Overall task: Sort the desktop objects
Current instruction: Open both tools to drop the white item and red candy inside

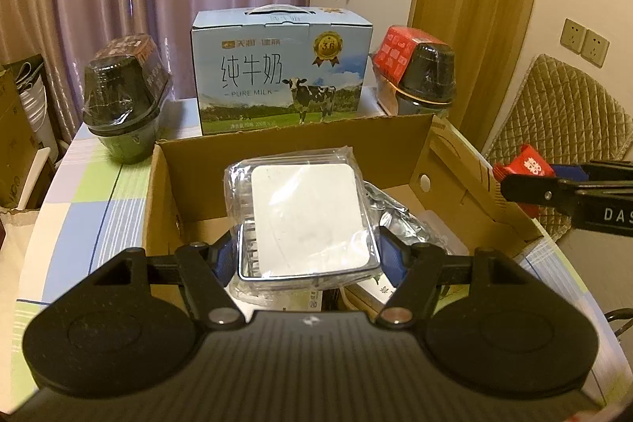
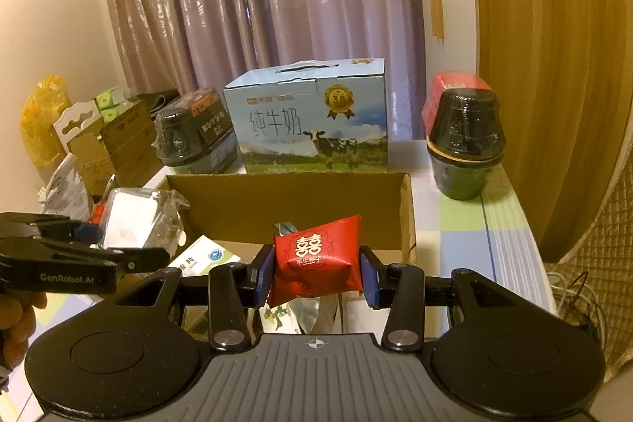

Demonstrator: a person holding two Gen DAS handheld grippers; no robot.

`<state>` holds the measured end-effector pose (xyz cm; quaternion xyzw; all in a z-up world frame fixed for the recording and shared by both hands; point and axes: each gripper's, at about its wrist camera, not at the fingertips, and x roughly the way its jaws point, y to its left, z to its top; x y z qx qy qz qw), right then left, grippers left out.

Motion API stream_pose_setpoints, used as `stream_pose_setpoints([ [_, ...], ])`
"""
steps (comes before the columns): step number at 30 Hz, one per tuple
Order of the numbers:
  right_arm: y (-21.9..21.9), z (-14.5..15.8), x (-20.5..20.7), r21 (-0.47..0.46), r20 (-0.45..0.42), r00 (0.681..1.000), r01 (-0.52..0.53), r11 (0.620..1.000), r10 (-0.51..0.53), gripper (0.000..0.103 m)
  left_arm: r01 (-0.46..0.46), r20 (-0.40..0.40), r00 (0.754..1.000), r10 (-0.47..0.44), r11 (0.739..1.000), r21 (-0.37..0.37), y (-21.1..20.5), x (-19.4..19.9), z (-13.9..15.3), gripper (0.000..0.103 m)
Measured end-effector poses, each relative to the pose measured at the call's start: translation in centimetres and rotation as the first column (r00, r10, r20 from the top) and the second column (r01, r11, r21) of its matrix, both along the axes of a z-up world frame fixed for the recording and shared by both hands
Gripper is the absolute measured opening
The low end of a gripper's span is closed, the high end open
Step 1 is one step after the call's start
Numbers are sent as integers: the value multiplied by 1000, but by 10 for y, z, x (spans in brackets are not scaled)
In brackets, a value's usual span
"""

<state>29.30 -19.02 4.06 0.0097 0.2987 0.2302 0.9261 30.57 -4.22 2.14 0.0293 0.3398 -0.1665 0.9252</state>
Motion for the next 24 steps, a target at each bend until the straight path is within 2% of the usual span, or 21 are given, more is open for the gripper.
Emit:
stream_pose_setpoints([
  [11,8,-13,18,11,-40,999,12,1000,-12,41,-11,-41,999,11,1000,5,0,20,-13,66],
  [24,21,-11,23,5,-35,999,-1,1000,1,41,-23,-57,998,23,1000,7,3,27,-16,66],
])
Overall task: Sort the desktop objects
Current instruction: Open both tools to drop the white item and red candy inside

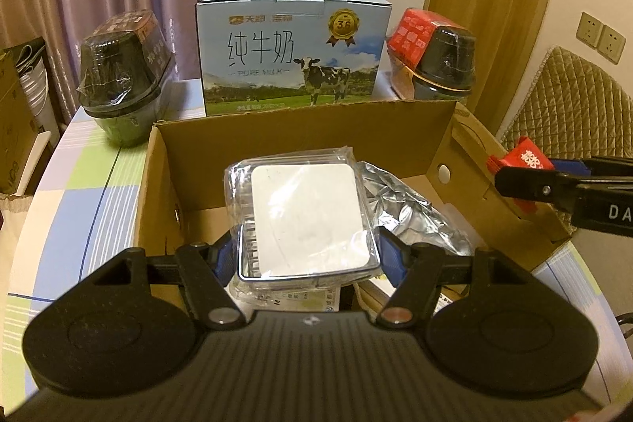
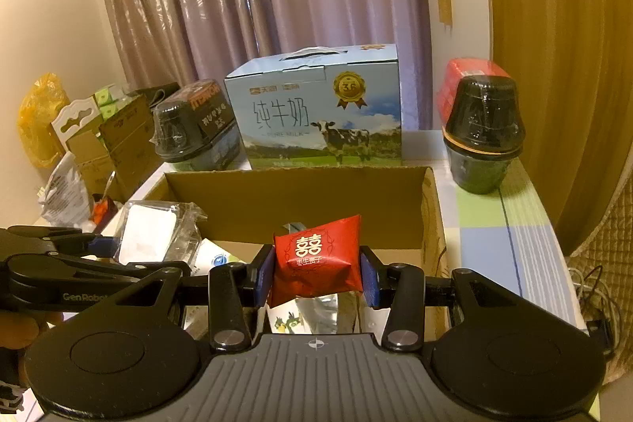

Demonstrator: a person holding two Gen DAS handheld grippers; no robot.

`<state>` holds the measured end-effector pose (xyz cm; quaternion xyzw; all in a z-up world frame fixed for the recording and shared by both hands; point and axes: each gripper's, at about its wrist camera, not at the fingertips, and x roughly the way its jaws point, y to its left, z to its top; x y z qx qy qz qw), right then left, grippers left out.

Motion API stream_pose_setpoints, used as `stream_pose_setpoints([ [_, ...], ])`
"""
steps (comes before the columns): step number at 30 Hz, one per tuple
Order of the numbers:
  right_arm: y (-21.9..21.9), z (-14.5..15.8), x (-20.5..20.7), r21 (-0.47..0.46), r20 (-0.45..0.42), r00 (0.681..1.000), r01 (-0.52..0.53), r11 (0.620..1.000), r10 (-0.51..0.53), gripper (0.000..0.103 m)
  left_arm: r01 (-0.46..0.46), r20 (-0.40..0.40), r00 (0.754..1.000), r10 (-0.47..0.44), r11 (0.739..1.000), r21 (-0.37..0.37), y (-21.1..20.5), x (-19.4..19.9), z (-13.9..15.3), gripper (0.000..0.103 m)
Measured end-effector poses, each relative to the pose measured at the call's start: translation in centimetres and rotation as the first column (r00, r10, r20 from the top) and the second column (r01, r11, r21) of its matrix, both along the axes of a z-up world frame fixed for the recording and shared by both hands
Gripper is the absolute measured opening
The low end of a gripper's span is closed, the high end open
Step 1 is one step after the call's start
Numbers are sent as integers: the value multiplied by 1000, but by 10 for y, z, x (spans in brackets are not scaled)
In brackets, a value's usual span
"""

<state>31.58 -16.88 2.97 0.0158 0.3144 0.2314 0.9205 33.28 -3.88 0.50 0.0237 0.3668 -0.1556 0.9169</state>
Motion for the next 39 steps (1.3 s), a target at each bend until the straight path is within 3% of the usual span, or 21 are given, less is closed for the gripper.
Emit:
stream_pose_setpoints([
  [10,5,-4,2,2,-7,1000,5,1000,-5,41,-4,6,1000,4,1000,-20,3,11,2,66],
  [13,6,-5,2,3,-10,1000,4,1000,-4,41,-9,-1,1000,9,999,-42,6,14,2,71],
  [39,17,-4,1,13,-21,1000,-5,1000,5,42,-25,11,1000,25,999,-31,14,7,4,72],
])
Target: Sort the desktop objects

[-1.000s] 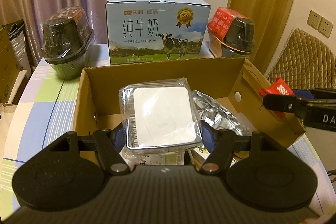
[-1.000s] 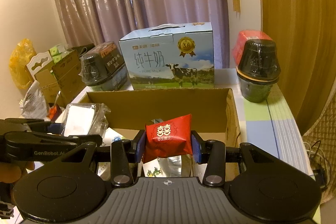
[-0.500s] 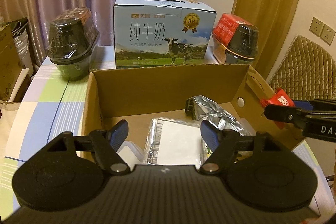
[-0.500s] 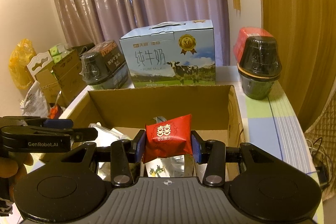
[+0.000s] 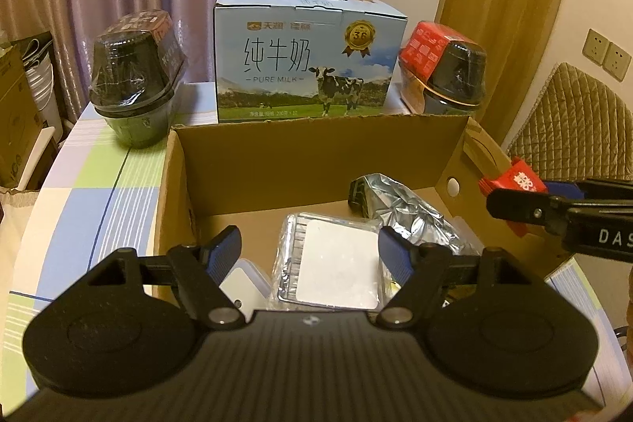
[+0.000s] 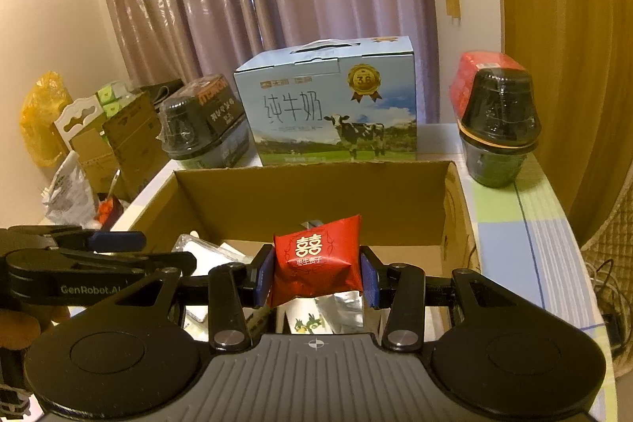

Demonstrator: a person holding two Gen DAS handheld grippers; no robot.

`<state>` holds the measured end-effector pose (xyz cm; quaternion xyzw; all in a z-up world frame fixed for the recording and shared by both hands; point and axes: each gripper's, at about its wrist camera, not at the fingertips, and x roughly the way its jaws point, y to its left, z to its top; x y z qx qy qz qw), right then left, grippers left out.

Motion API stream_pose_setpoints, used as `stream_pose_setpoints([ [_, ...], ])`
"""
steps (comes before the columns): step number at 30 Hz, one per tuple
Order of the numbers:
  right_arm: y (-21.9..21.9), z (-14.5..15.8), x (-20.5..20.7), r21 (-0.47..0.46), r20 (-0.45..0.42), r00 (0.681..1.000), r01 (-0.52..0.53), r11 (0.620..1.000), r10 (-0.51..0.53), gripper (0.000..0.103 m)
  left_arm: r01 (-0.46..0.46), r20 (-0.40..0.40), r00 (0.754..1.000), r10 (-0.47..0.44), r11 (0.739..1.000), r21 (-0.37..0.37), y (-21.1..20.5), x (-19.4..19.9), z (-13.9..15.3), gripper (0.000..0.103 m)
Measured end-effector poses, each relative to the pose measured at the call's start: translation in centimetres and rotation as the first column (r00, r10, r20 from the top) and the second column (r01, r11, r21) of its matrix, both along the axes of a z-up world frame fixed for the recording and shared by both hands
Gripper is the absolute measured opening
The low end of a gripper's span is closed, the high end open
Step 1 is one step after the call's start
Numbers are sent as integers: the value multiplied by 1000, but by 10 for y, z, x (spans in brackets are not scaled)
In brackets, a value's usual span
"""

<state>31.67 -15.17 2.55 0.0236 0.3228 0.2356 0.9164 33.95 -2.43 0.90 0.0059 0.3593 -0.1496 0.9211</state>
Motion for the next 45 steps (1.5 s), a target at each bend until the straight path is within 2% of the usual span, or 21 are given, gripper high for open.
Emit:
stream_pose_setpoints([
  [7,5,3,9,32,-13,1000,8,999,-8,42,-1,-4,1000,1,1000,2,2,0,-4,74],
  [9,9,3,10,30,-11,1000,-18,999,18,52,2,-7,1000,-2,1000,6,1,1,-5,74],
  [10,9,2,10,34,-11,1000,-21,999,22,66,3,-7,1000,-3,1000,8,1,1,-5,74],
  [12,6,1,8,52,-3,1000,-10,999,11,73,5,-7,1000,-4,1000,11,1,1,-5,76],
  [21,-32,-4,5,89,-44,995,93,992,-89,74,6,-8,1000,-6,999,47,3,-7,-6,77],
  [27,-51,0,-13,96,-61,992,120,988,-114,79,20,5,1000,-20,999,30,1,-22,0,81],
  [31,-55,2,-34,94,-68,992,116,989,-110,87,41,31,999,-42,999,31,-3,-40,4,86],
  [38,-59,18,-69,62,-61,991,120,991,-117,100,26,12,1000,-26,1000,-13,3,-77,6,98],
  [41,-62,30,-82,51,-57,990,132,990,-129,101,6,32,999,-6,1000,-1,8,-101,12,100],
  [45,-65,42,-104,51,-60,989,139,989,-136,101,-48,85,995,50,999,-25,19,-134,30,102],
])
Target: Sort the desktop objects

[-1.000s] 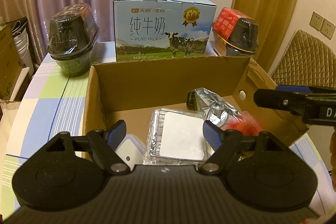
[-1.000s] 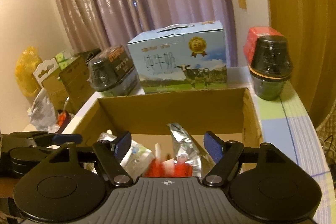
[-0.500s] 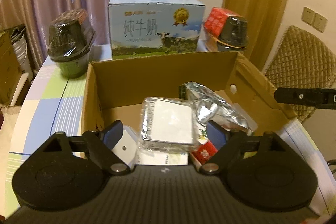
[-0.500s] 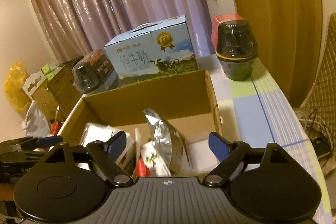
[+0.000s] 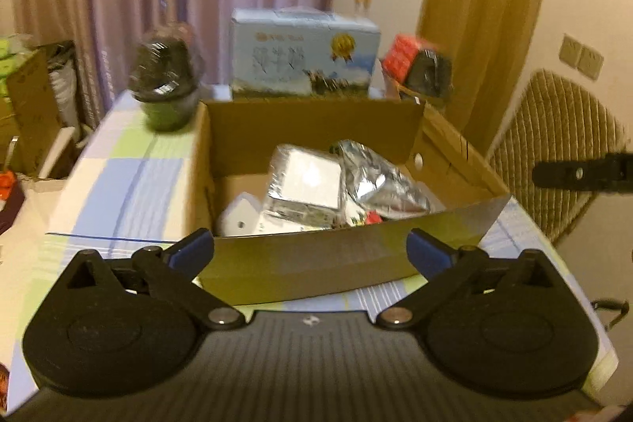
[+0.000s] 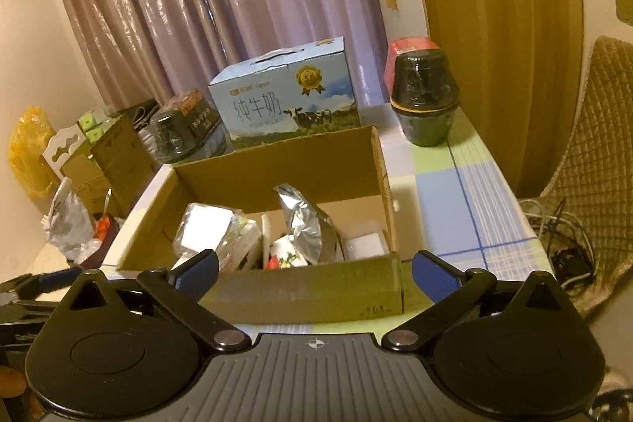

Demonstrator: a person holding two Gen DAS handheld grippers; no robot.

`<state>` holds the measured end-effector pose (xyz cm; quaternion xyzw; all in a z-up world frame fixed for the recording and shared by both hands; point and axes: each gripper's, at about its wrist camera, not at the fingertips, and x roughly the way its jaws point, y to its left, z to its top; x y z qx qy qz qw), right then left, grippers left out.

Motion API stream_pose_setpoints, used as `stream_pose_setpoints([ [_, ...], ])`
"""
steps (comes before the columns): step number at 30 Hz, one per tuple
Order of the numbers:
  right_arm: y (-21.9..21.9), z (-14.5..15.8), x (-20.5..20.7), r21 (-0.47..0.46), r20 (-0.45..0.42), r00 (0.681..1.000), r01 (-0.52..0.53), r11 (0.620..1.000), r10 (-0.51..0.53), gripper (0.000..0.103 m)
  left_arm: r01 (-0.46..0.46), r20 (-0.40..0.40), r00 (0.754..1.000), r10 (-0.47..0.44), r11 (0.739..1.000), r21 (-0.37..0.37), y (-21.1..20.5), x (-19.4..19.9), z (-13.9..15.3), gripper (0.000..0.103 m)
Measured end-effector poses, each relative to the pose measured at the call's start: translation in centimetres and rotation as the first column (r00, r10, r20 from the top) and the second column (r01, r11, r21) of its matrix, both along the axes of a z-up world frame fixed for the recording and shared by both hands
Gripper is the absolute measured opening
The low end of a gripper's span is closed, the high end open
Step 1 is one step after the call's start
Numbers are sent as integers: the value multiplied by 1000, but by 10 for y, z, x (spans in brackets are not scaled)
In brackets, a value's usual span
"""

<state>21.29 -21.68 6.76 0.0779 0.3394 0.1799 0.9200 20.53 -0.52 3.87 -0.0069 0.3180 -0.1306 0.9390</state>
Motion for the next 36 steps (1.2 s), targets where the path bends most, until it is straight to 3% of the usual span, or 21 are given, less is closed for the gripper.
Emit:
stream_pose_setpoints([
  [3,1,7,-17,3,2,1000,-15,1000,15,101,-29,31,999,29,1000,1,6,-25,15,102],
  [8,2,16,-50,-6,2,1000,-19,1000,19,101,-29,-21,999,28,999,-41,11,-56,31,102],
  [19,1,30,-105,-49,-6,1000,-5,999,5,101,-78,-26,997,78,997,7,13,-122,57,102],
  [36,-8,26,-152,-72,-17,999,47,996,-48,101,-139,-33,990,138,990,-13,6,-159,64,102],
])
